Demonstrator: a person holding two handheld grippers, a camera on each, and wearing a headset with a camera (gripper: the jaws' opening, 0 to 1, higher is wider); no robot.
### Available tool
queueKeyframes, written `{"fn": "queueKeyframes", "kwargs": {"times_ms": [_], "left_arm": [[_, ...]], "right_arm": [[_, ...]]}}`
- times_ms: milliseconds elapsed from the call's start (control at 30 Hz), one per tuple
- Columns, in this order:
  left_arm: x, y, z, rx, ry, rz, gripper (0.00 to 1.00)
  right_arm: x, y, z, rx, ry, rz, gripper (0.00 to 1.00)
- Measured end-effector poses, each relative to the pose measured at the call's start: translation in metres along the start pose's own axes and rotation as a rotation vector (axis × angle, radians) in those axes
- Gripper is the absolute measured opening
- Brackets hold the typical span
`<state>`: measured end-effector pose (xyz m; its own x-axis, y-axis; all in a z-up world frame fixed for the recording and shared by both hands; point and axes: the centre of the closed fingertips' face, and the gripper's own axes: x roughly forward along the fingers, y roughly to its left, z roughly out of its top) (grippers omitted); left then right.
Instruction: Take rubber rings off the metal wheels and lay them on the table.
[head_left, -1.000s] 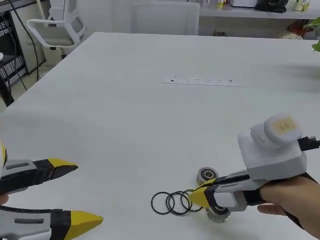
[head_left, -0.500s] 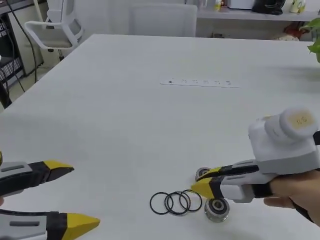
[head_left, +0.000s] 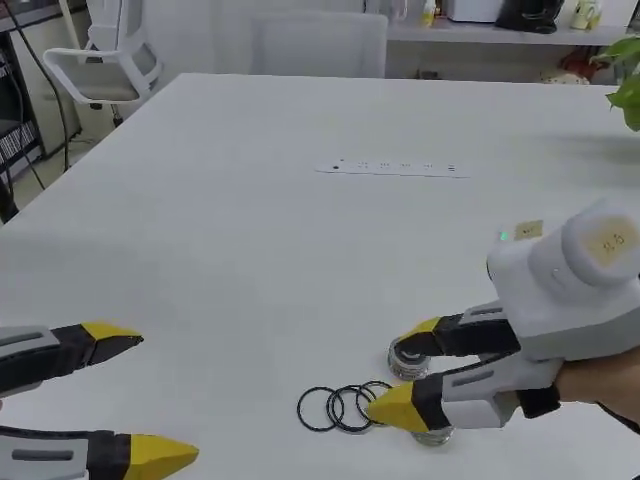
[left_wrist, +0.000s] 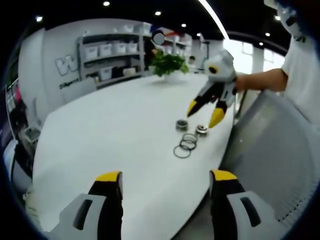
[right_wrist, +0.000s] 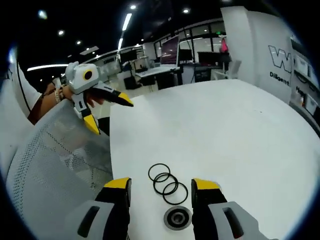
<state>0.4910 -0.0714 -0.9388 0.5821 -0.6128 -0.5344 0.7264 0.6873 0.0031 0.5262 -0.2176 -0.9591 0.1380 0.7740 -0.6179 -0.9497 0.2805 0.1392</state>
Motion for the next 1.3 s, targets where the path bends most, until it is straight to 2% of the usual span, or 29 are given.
{"fn": "queueKeyframes", "kwargs": {"times_ms": [100,333,533,667,867,967,1167,1300], "left_arm": [[0.000,0.001,-0.002,-0.001,0.004,0.004,0.73],[-0.003,0.001,-0.003,-0.007,0.004,0.006,0.76],[-0.004,-0.001,-0.005,-0.010,0.004,0.002,0.78],[-0.005,-0.004,-0.002,-0.038,-0.025,-0.009,0.81],[-0.006,-0.003,-0.001,-0.052,-0.041,-0.007,0.86],[-0.007,-0.003,-0.001,-0.056,-0.044,-0.007,0.88],[-0.011,0.002,-0.006,-0.083,-0.036,0.018,0.93],[-0.014,0.002,-0.007,-0.096,-0.042,0.025,0.96]], "right_arm": [[-0.006,0.003,0.000,-0.007,0.004,-0.003,0.56],[-0.025,0.001,0.006,-0.024,-0.049,-0.049,0.69],[-0.044,0.001,0.006,-0.005,-0.102,-0.086,0.80],[-0.053,0.002,-0.002,0.015,-0.118,-0.099,0.86],[-0.064,0.008,-0.009,0.054,-0.166,-0.104,0.92],[-0.066,0.007,-0.018,0.061,-0.148,-0.124,0.93],[-0.070,0.006,-0.033,0.106,-0.141,-0.141,0.99],[-0.072,0.005,-0.040,0.131,-0.140,-0.164,0.99]]}}
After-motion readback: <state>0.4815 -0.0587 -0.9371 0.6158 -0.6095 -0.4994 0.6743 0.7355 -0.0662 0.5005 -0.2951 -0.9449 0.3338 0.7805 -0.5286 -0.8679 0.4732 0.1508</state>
